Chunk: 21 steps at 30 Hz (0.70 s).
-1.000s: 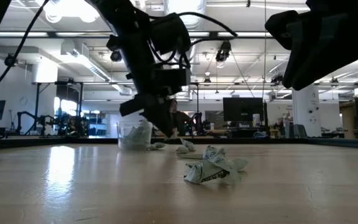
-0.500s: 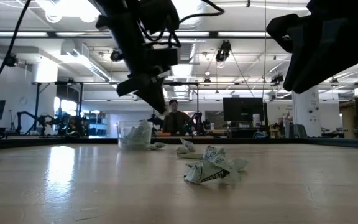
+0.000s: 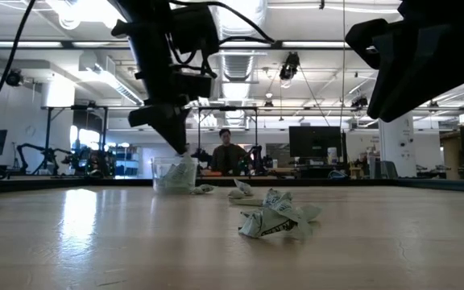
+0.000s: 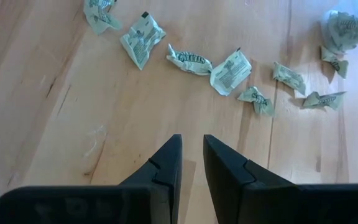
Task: Pick and place Stevia / Truvia into bins
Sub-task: Put the stevia packet into the top transparent container, then put the stevia packet into the bottom transparent container
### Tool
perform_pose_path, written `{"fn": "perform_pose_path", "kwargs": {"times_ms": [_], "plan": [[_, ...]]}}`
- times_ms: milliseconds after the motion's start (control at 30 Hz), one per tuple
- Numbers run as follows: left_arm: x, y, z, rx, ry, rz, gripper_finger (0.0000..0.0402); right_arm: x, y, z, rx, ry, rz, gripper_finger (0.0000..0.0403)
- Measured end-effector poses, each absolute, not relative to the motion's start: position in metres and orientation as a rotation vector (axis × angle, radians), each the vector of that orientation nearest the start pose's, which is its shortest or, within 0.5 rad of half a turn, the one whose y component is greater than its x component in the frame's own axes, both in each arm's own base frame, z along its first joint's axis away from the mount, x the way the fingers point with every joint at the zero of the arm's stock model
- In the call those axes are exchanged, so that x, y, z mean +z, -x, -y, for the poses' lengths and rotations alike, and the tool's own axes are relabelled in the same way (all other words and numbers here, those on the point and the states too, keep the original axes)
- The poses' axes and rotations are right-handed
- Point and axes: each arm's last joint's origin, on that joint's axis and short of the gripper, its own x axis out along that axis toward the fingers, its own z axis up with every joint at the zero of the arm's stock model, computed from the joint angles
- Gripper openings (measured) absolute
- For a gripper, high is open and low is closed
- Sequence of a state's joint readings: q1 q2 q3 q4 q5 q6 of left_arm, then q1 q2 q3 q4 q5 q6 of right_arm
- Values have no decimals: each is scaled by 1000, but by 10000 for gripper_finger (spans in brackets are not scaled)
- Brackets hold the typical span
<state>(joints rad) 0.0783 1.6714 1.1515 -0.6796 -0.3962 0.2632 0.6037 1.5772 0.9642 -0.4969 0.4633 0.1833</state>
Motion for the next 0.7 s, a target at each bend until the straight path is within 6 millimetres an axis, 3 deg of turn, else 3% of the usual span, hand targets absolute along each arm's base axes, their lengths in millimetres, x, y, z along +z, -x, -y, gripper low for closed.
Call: {"fn": "perform_pose_path", "kwargs": {"times_ms": [400,700], "plan": [[205,-316,-43,313,-369,-1287,6,192,-253,-159,38,395,-955,57],[201,-312,-44,380,-399,-1304,76,192,-253,-159,40,399,-954,57]]}}
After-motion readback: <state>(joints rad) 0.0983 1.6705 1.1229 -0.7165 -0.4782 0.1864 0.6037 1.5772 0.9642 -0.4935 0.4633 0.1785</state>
